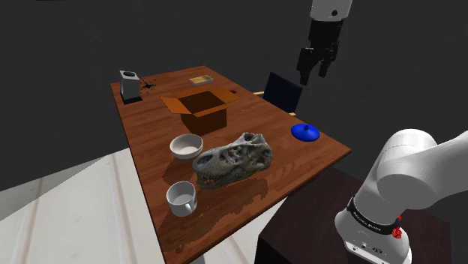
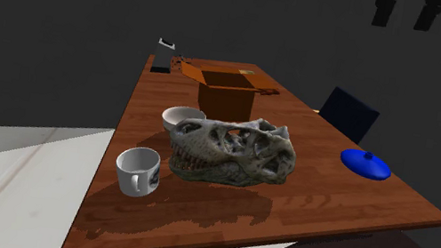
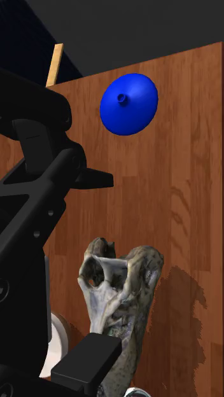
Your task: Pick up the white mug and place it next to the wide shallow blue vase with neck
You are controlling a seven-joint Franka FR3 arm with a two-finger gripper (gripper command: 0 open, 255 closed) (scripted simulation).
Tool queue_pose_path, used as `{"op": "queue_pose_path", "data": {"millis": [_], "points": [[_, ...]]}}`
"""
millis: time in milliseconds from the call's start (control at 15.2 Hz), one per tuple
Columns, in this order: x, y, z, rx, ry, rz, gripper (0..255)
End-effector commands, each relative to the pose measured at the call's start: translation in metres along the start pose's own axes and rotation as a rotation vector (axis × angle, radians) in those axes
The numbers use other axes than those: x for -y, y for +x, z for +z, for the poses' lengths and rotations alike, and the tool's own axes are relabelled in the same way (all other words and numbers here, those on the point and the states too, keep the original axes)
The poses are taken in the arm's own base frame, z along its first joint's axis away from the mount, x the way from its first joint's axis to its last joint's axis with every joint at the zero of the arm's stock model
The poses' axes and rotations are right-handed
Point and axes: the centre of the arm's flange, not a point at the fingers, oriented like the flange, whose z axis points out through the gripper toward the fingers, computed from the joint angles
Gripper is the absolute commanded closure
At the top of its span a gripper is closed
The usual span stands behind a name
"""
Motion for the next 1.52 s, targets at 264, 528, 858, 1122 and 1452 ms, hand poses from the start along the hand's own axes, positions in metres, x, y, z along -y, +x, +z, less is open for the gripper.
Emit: {"op": "queue_pose_path", "data": {"millis": [264, 528, 858, 1122, 1452], "points": [[0.042, 0.012, 0.029, -0.004, -0.001, -0.006, 0], [0.085, 0.025, 0.058, -0.008, -0.002, -0.012, 0], [0.138, 0.040, 0.094, -0.014, -0.004, -0.019, 0], [0.181, 0.052, 0.123, -0.018, -0.005, -0.025, 0], [0.234, 0.067, 0.159, -0.023, -0.007, -0.032, 0]]}}
